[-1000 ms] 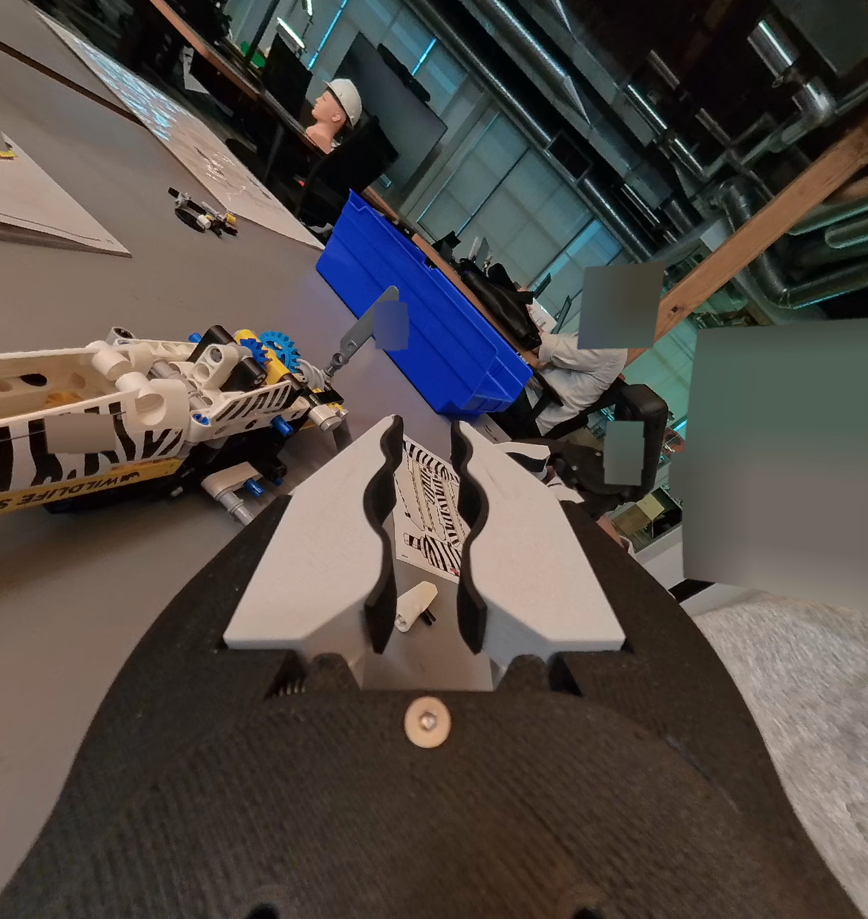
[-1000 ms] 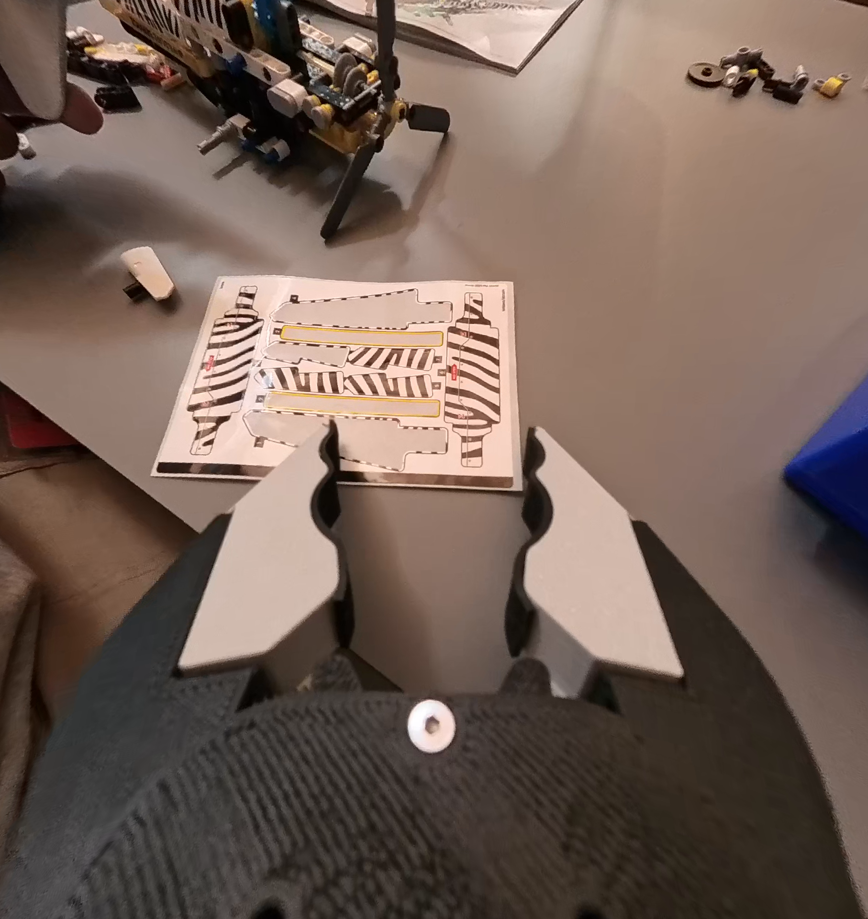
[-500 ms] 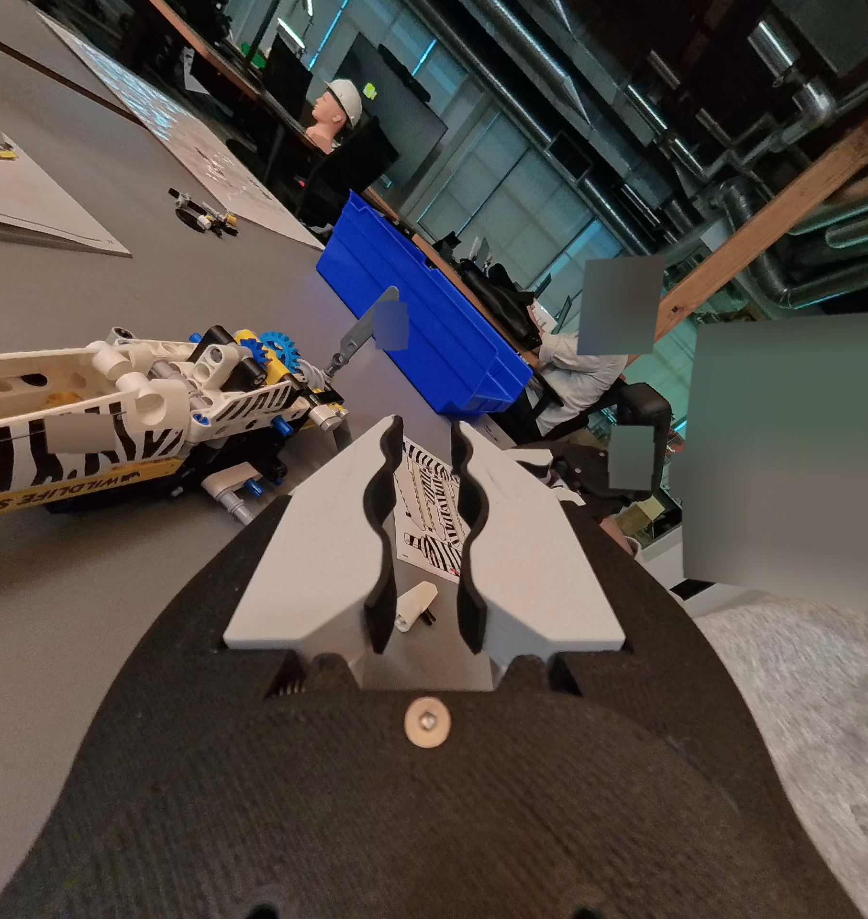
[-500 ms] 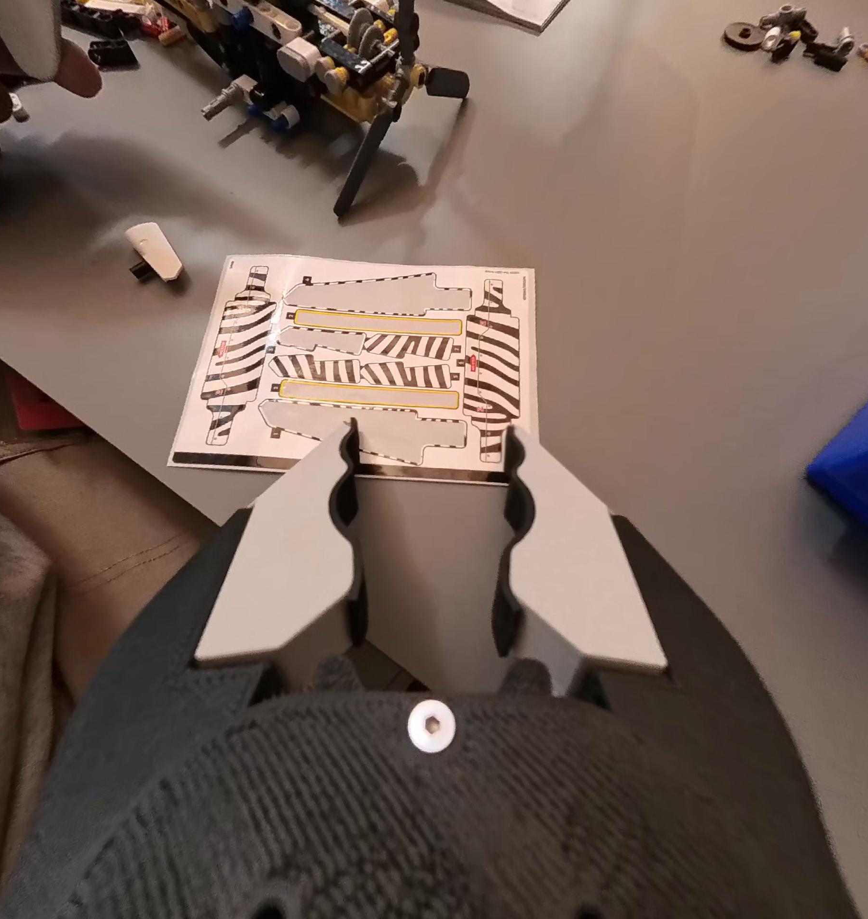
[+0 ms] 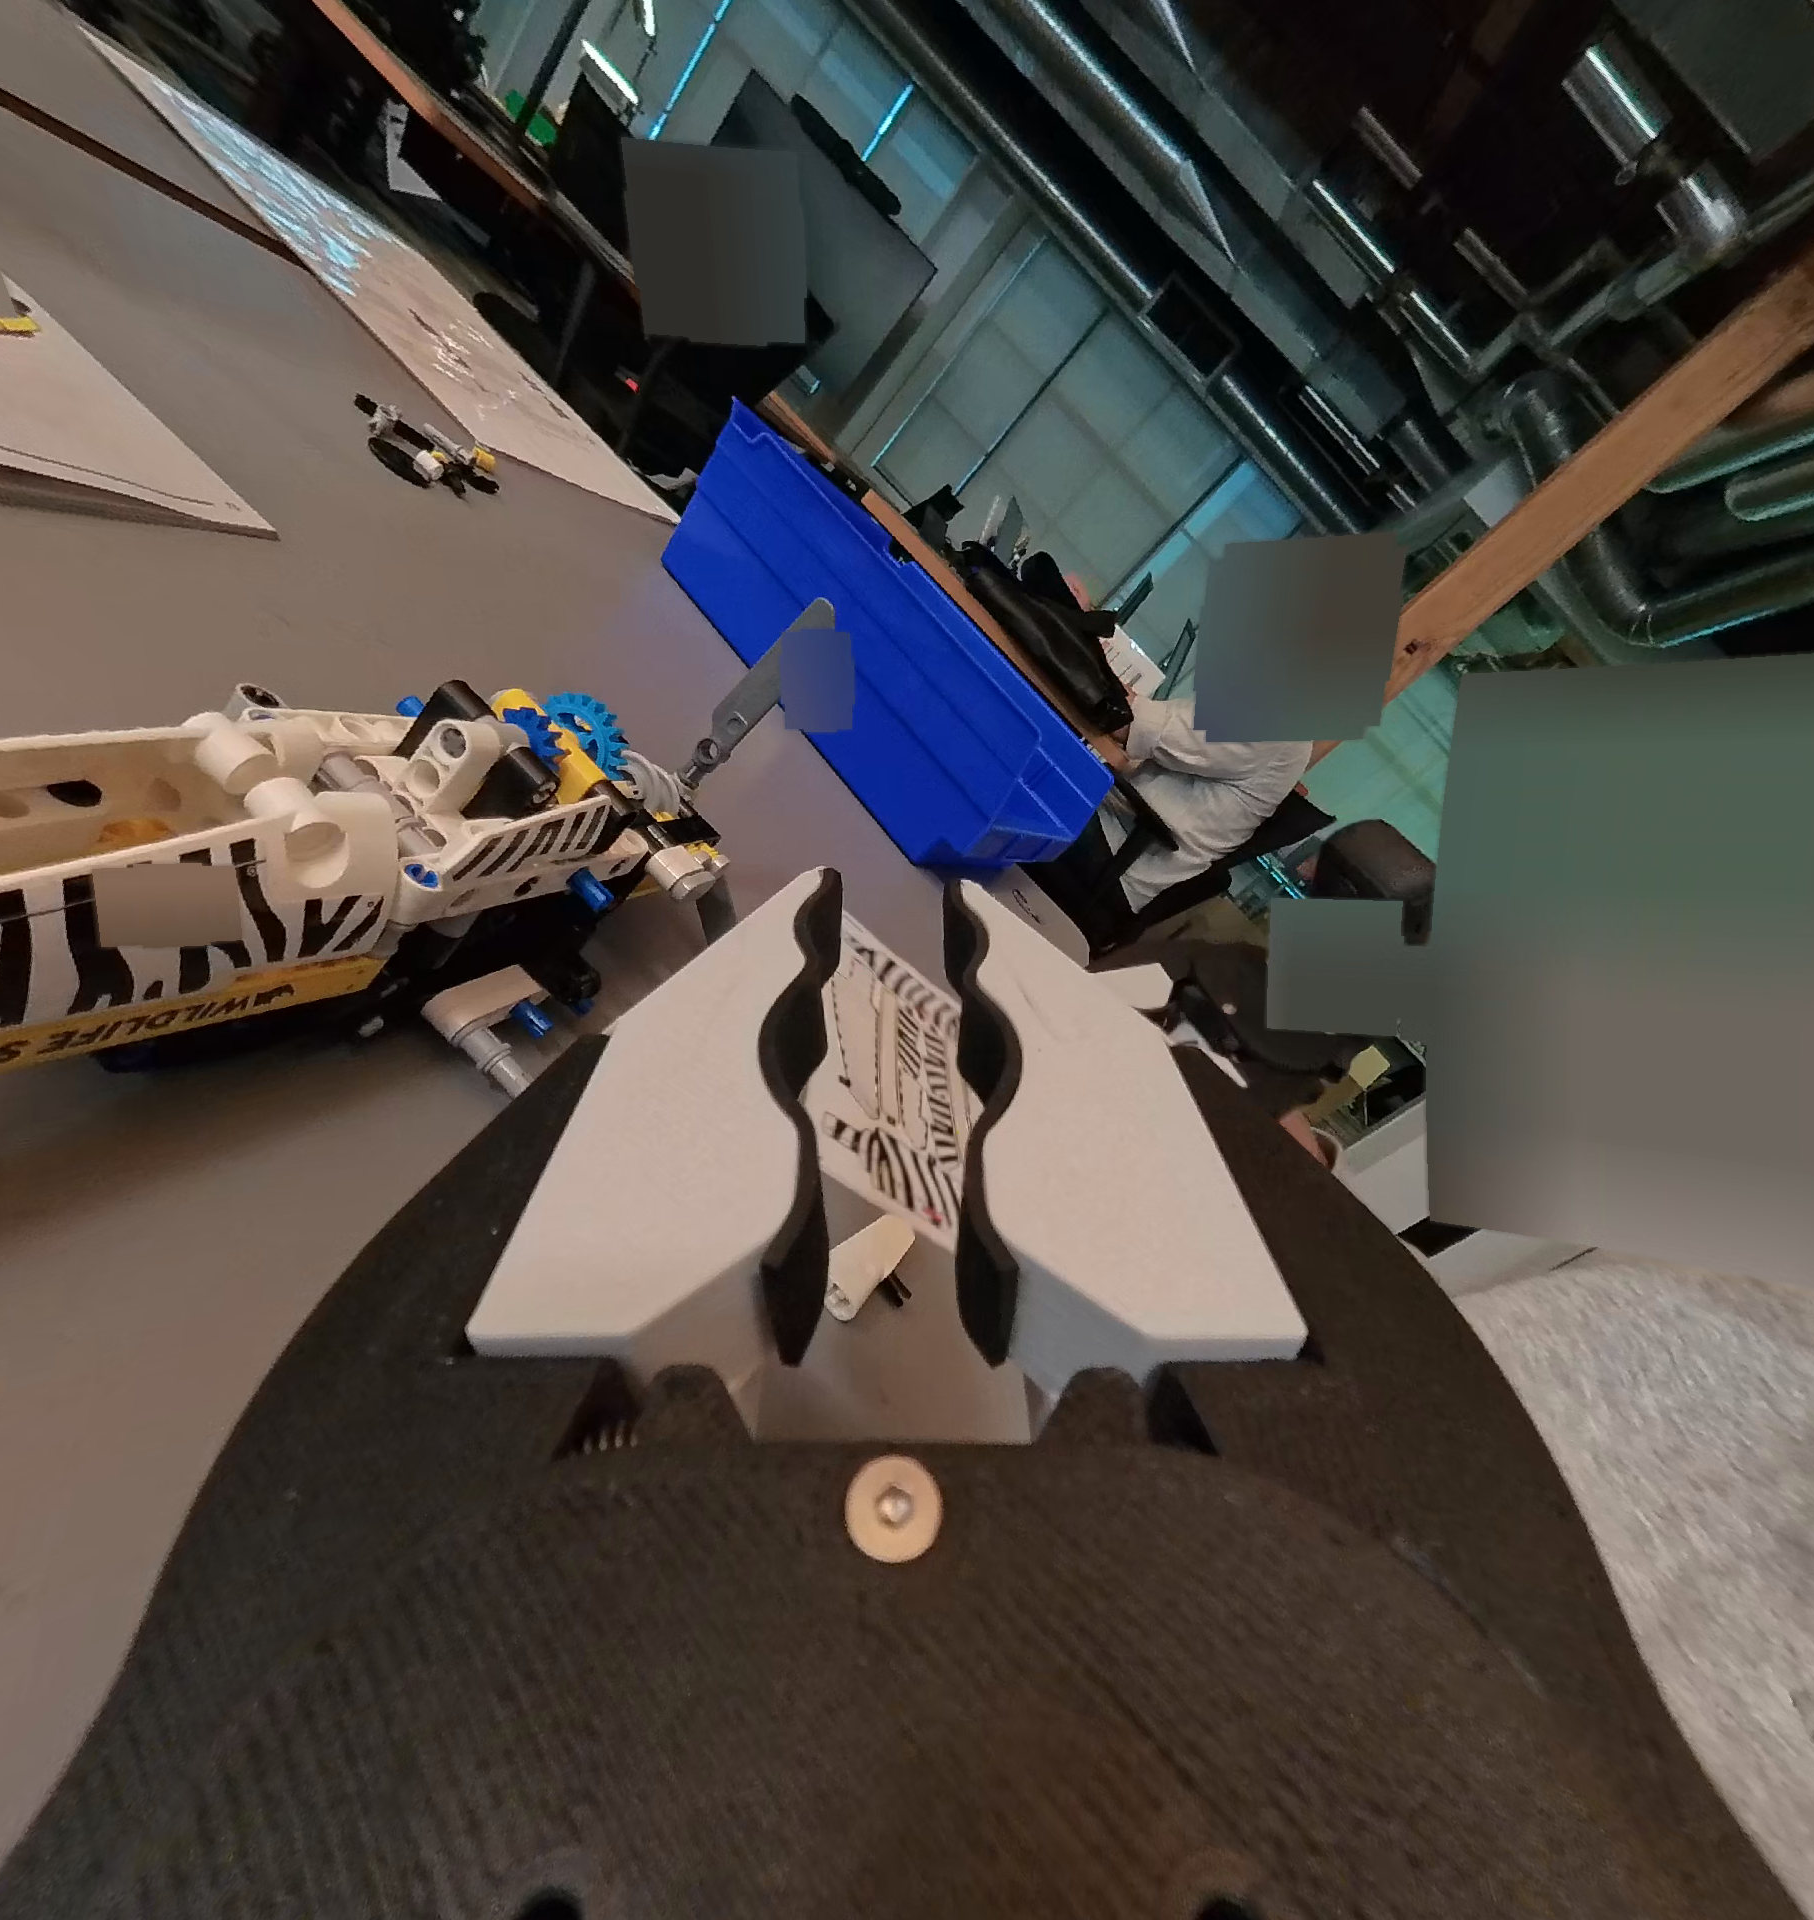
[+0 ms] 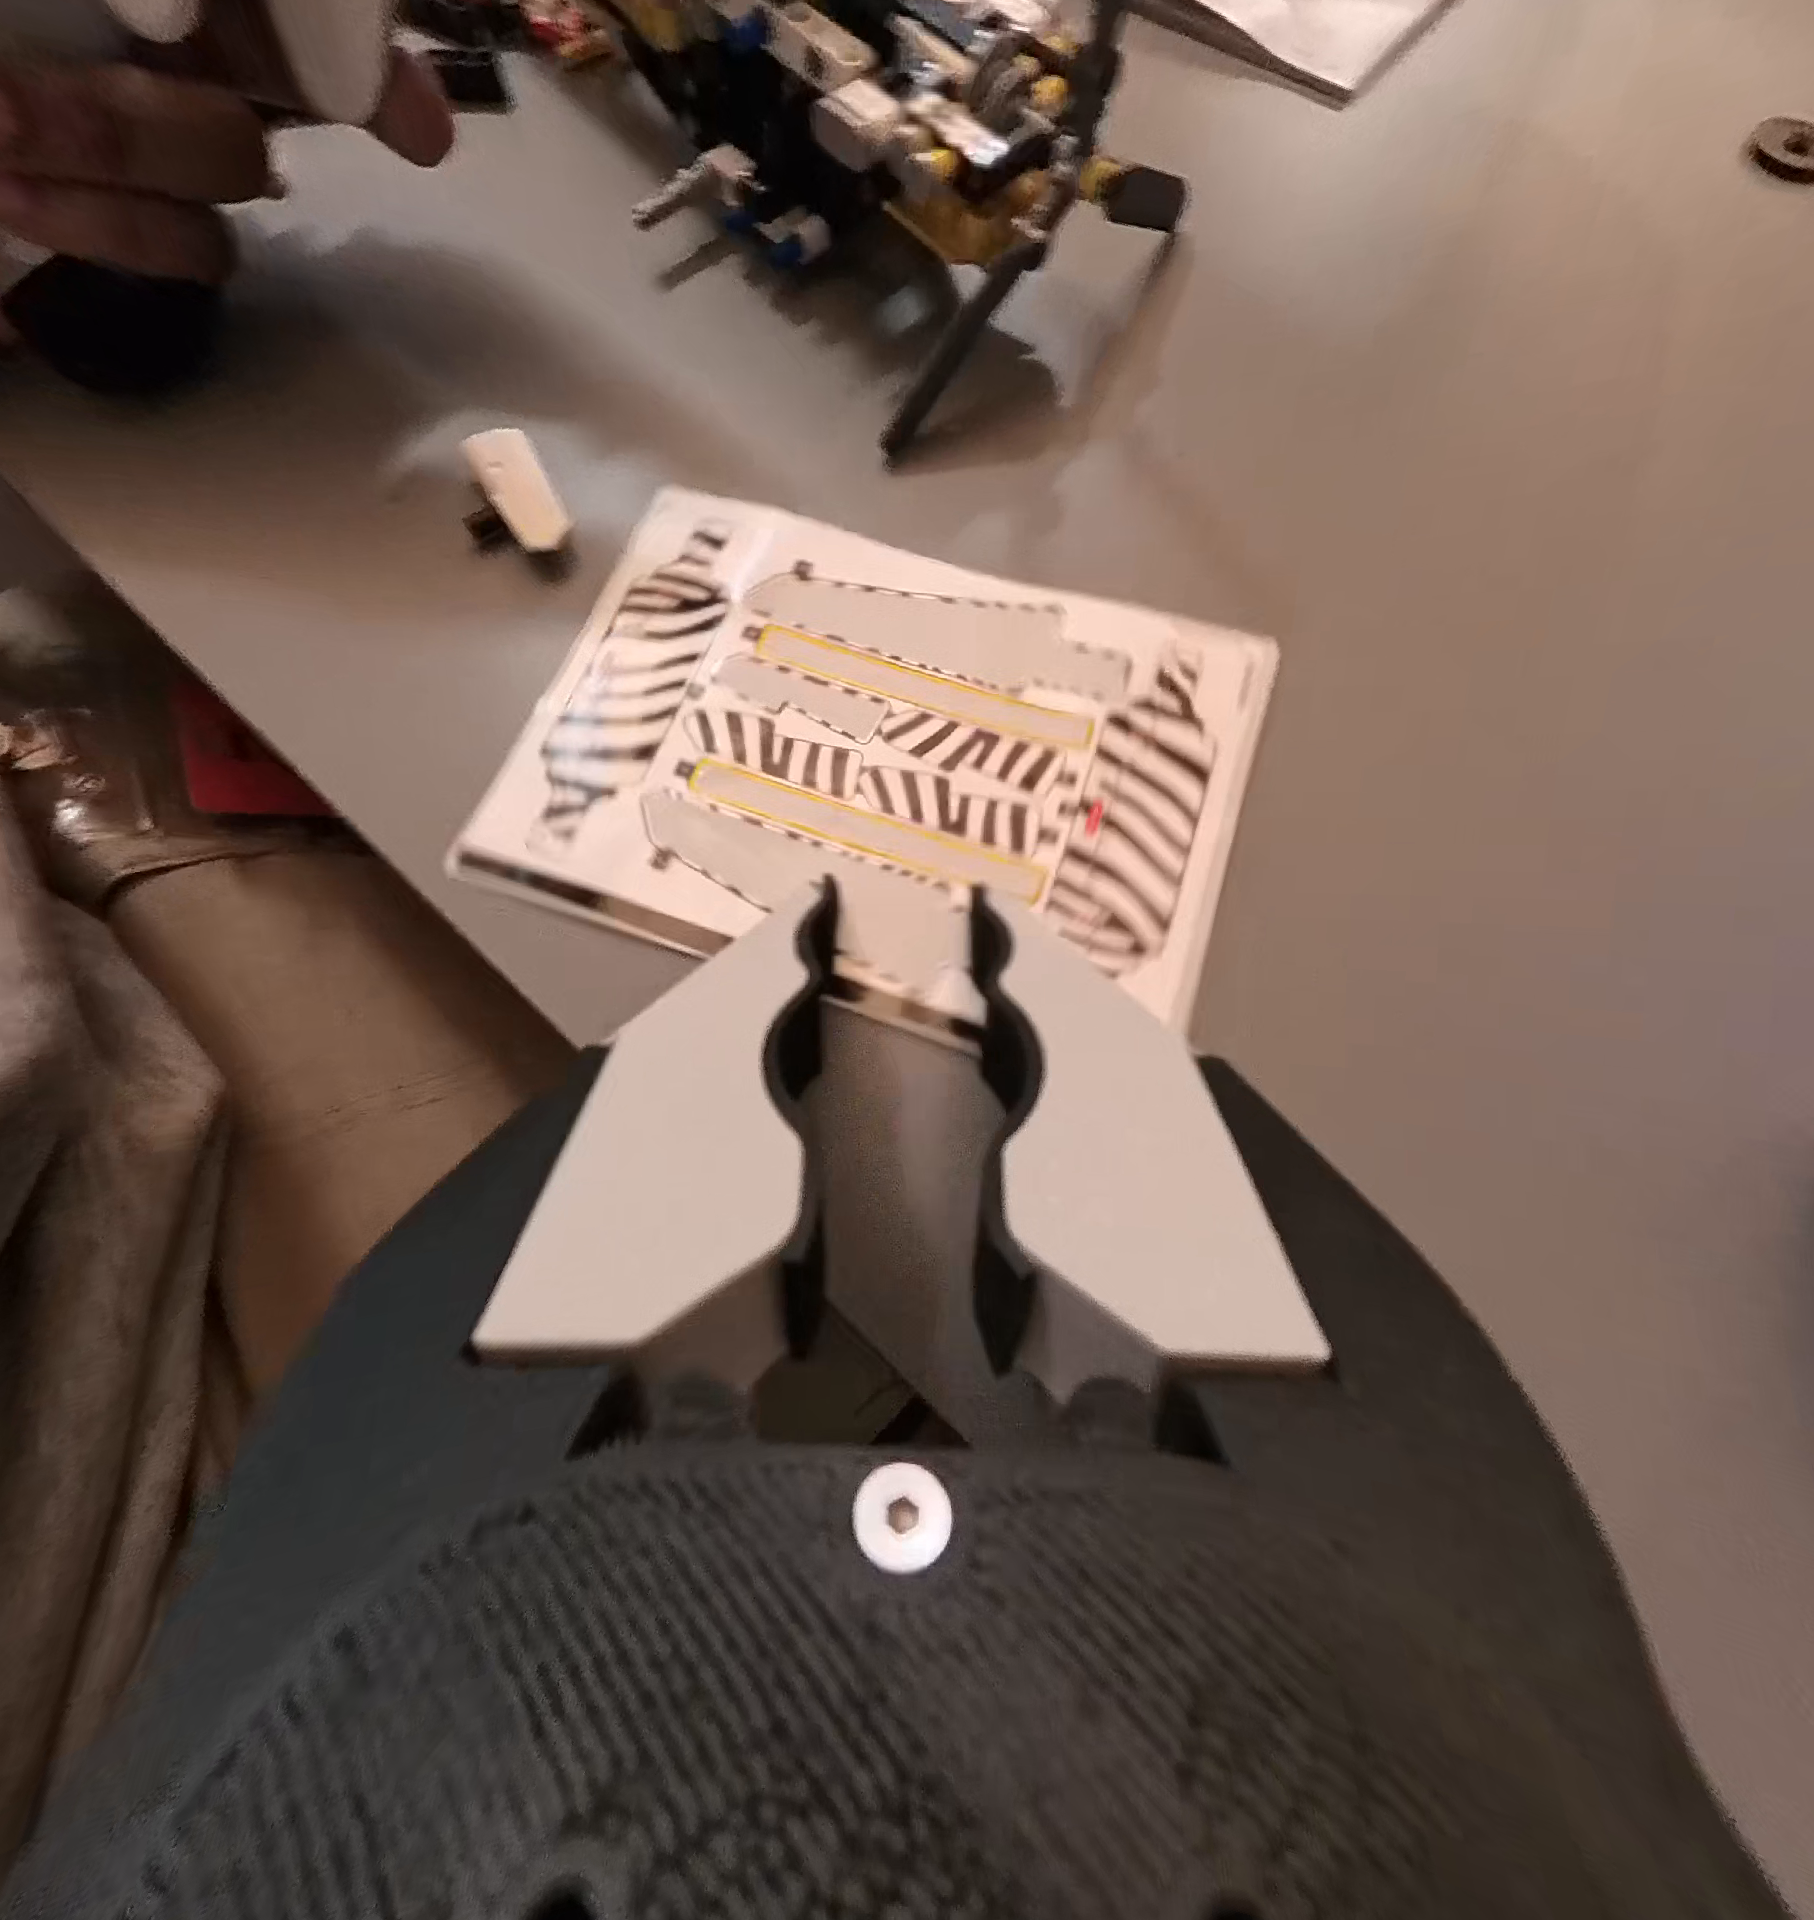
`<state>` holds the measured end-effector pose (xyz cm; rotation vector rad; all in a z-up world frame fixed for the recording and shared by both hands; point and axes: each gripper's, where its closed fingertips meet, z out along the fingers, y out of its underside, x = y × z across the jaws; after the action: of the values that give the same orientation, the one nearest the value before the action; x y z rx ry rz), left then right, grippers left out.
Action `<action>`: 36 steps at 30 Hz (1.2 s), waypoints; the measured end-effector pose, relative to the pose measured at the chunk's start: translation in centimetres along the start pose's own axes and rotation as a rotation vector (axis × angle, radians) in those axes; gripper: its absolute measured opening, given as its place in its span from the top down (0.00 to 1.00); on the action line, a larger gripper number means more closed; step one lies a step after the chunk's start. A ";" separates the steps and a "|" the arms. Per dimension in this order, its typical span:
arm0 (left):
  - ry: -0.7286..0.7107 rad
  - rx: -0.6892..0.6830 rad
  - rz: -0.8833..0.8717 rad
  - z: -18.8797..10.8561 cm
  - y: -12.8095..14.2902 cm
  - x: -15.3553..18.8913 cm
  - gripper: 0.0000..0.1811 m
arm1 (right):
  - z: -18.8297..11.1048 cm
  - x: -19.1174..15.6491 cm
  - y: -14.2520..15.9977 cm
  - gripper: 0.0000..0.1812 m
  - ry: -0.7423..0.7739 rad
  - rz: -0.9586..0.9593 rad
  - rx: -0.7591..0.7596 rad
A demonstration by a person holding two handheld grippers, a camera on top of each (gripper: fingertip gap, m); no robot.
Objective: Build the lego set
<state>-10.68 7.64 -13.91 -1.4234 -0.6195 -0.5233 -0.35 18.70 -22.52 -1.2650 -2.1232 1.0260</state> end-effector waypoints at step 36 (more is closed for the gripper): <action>0.046 0.001 0.037 0.0 0.1 1.1 0.90 | -0.7 -7.2 0.7 1.00 -0.227 -0.320 -0.055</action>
<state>-9.81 7.69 -13.24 -1.4150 -0.5554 -0.5253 3.90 12.81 -22.67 -0.8232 -2.4404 1.0137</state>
